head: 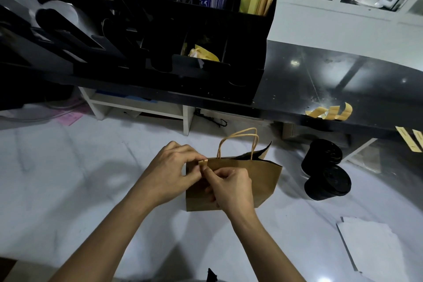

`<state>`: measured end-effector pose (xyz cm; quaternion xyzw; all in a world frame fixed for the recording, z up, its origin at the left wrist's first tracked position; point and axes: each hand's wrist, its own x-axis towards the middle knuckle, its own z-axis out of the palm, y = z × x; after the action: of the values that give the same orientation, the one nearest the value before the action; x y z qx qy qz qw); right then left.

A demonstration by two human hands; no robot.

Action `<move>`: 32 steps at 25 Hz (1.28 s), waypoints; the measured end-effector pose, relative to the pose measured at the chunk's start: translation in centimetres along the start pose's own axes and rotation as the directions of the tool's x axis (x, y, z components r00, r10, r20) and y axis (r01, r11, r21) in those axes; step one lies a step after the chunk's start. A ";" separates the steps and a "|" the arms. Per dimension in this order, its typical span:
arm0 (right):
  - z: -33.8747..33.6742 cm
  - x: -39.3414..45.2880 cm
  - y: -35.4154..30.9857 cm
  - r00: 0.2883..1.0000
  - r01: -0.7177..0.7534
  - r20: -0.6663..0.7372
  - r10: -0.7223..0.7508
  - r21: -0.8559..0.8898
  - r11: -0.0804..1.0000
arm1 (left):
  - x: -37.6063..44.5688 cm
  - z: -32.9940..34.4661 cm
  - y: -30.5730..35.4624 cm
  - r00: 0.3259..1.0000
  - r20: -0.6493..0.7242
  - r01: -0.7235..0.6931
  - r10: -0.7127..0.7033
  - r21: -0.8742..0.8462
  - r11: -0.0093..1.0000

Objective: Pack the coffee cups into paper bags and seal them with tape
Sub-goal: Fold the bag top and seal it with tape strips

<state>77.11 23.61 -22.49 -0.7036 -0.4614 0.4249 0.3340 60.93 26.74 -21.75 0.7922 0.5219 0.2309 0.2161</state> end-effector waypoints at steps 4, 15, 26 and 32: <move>0.0 0.0 0.9 0.996 0.070 -0.042 -0.075 -0.121 0.990 | 0.1 0.7 -0.1 0.996 -0.092 -0.007 0.010 0.034 0.999; 0.0 0.6 2.0 0.990 0.096 -0.072 -0.121 -0.283 0.954 | 0.5 1.2 -0.5 0.982 -0.176 -0.041 0.063 0.125 0.991; -6.2 0.6 0.4 0.925 0.230 -0.264 -0.272 -0.180 0.957 | 0.3 -0.7 -1.9 0.978 -0.203 0.090 -0.056 0.165 0.982; -9.0 1.1 1.1 0.887 0.350 -0.274 -0.372 -0.126 0.928 | 0.2 -1.3 1.5 0.916 -0.400 0.046 -0.003 0.096 0.994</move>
<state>85.89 23.58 -20.09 -0.6722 -0.5448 0.2290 0.4460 61.30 26.49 -19.79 0.7319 0.5762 0.3577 0.0668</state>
